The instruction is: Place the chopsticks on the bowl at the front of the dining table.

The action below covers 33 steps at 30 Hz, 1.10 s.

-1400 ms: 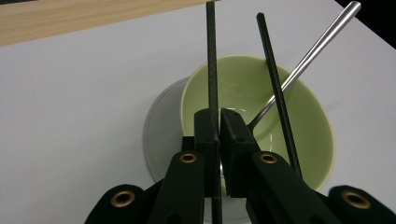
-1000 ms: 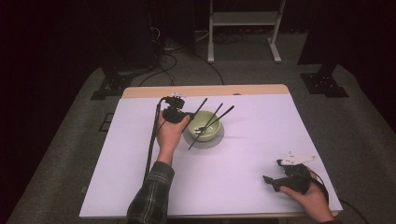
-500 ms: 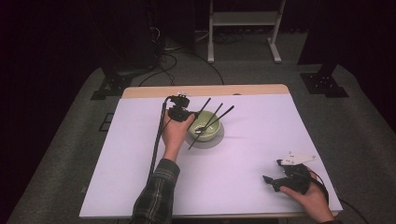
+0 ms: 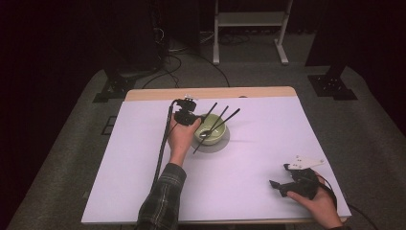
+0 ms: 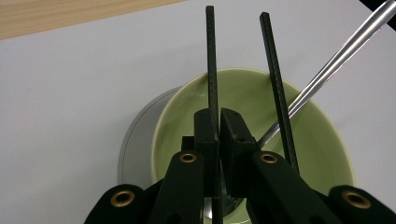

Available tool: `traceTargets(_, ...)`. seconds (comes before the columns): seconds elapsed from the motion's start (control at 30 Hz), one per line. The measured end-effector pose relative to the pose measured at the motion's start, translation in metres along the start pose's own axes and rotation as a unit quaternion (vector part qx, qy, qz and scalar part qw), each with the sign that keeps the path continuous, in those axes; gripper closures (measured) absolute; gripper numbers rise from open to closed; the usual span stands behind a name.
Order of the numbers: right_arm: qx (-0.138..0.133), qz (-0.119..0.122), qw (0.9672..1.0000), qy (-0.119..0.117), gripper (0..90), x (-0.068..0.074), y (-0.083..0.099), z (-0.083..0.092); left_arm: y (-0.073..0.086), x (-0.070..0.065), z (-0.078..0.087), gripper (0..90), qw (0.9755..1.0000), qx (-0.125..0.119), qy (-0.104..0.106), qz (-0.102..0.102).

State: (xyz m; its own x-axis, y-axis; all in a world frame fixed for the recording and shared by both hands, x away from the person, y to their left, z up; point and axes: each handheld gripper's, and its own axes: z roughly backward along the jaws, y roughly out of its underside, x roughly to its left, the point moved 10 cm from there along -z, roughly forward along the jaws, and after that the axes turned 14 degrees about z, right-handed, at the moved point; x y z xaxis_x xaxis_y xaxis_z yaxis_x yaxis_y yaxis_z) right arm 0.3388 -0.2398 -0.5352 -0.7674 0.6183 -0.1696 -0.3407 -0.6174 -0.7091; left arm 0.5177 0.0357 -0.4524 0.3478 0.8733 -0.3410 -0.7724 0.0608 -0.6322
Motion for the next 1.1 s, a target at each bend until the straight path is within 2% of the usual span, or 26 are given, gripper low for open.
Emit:
traceTargets(0.17,0.000,0.000,1.0000,0.000,12.2,0.000,0.000,0.000,-0.001,0.000,0.000,82.6,1.0000,-0.002,0.002,0.003)
traceTargets(0.43,0.000,0.000,1.0000,0.000,12.2,0.000,0.000,0.000,-0.004,0.002,0.005,61.4,1.0000,-0.005,-0.007,-0.001)
traceTargets(0.83,0.000,0.000,1.0000,0.000,12.2,0.000,0.000,0.000,-0.014,-0.001,0.013,31.1,0.9992,-0.018,-0.020,-0.029)
traceTargets(0.97,0.000,0.001,1.0000,0.000,12.2,0.000,0.000,0.000,-0.018,-0.001,0.015,27.1,0.9986,-0.029,-0.025,-0.036)
traceTargets(1.03,0.000,0.001,1.0000,0.000,12.2,0.000,0.000,0.000,-0.019,-0.002,0.015,26.9,0.9988,-0.031,-0.018,-0.032)
traceTargets(1.1,0.000,0.000,1.0000,0.000,12.2,0.000,0.000,0.000,-0.020,-0.002,0.014,19.7,0.9989,-0.028,-0.020,-0.033)
